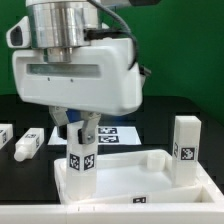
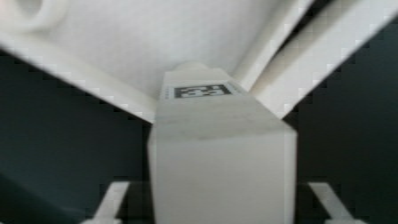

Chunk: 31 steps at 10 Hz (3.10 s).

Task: Assemble desk

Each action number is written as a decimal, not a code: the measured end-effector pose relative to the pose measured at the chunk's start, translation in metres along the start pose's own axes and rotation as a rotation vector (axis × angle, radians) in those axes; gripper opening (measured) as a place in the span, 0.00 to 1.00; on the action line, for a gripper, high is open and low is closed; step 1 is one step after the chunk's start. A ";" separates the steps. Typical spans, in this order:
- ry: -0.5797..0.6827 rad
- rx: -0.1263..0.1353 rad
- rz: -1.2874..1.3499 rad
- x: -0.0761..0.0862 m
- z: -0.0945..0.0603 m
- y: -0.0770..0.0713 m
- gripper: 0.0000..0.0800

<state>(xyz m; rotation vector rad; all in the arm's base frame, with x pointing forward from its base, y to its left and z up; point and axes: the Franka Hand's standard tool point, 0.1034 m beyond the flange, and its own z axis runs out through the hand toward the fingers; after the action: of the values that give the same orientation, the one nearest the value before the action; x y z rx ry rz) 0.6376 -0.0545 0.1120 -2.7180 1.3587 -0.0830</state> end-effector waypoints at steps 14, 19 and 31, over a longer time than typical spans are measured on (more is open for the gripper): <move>-0.092 0.038 0.262 -0.022 0.008 -0.005 0.81; -0.001 0.012 -0.403 -0.008 0.004 -0.005 0.81; -0.043 0.029 0.520 -0.004 0.006 0.006 0.36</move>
Offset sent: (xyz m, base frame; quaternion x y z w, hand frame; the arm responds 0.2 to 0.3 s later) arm 0.0000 0.0000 0.0000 0.0000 0.0000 0.1938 0.9810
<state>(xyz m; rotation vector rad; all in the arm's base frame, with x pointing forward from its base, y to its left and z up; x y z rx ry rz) 0.6314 -0.0547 0.1051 -2.2379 1.9740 -0.0021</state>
